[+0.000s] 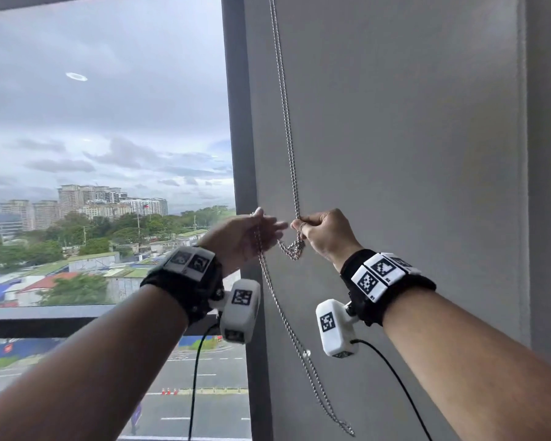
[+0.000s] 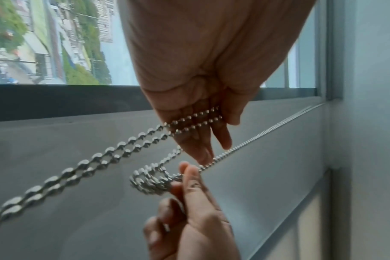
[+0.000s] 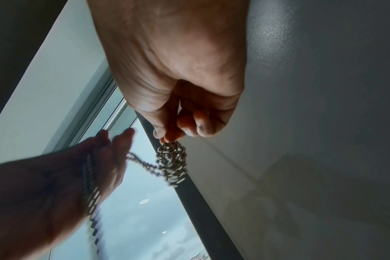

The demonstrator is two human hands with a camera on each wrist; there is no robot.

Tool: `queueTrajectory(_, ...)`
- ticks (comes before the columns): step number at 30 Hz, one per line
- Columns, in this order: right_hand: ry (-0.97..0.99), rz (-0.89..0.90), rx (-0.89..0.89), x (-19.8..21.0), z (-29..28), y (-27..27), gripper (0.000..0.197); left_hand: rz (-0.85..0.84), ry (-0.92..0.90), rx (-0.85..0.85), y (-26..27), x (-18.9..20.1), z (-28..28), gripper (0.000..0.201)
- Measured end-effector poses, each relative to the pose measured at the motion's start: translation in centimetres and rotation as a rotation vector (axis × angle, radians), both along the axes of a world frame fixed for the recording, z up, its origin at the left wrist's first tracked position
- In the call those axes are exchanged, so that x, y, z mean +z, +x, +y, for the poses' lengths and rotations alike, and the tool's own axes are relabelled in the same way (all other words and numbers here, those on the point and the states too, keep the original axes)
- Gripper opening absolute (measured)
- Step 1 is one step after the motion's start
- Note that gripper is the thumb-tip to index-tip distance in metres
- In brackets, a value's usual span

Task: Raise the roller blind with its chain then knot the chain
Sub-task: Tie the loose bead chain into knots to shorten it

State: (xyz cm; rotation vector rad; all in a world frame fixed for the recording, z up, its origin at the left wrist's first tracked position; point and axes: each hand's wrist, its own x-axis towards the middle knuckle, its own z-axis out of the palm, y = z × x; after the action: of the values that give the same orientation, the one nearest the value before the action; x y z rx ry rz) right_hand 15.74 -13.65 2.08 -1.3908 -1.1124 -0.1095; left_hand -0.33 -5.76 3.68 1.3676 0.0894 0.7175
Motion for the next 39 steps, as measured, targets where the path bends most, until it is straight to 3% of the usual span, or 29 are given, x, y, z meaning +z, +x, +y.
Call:
queueTrajectory(6, -0.057, 0.134, 0.144, 0.1, -0.9, -1.2, 0.016, 0.064, 0.161, 0.198, 3.2, 4.1, -1.7, 0.03)
queueTrajectory(10, -0.054, 0.302, 0.271, 0.2, -1.9, -1.3, 0.019, 0.063, 0.212, 0.219, 4.3, 4.1, -3.1, 0.029)
queueTrajectory(13, -0.088, 0.461, 0.477, 0.2, -2.8, -1.5, 0.025, 0.043, 0.217, 0.234, 4.5, 3.6, -3.2, 0.027)
queueTrajectory(15, -0.106, 0.471, 0.582, 0.1, -3.1, -1.5, 0.032, 0.061, 0.223, 0.253, 4.2, 3.2, -2.9, 0.027)
queueTrajectory(18, -0.154, 0.271, 0.48, -0.4, -3.1, -1.6, 0.043, 0.098, 0.237, 0.285, 4.1, 2.8, -2.7, 0.032)
queueTrajectory(21, -0.09, 0.14, 0.34, -0.9, -2.1, -2.4, 0.039, 0.111, 0.208, 0.297, 4.3, 2.7, -3.3, 0.033)
queueTrajectory(25, -0.004, 0.178, 0.305, -1.3, -1.2, -3.1, 0.019, 0.124, 0.217, 0.329, 4.1, 2.6, -3.6, 0.031)
queueTrajectory(29, 0.018, 0.212, 0.185, -0.5, -0.9, -2.2, 0.018, 0.183, 0.262, 0.365, 3.1, 2.8, -3.4, 0.025)
queueTrajectory(33, 0.116, 0.176, 0.069, 1.2, -1.3, -1.7, 0.008, 0.224, 0.374, 0.401, 2.2, 2.2, -2.6, 0.035)
queueTrajectory(39, 0.127, 0.21, 0.154, 2.9, -0.8, -2.7, 0.012, 0.156, 0.307, 0.443, 2.1, 2.0, -2.7, 0.034)
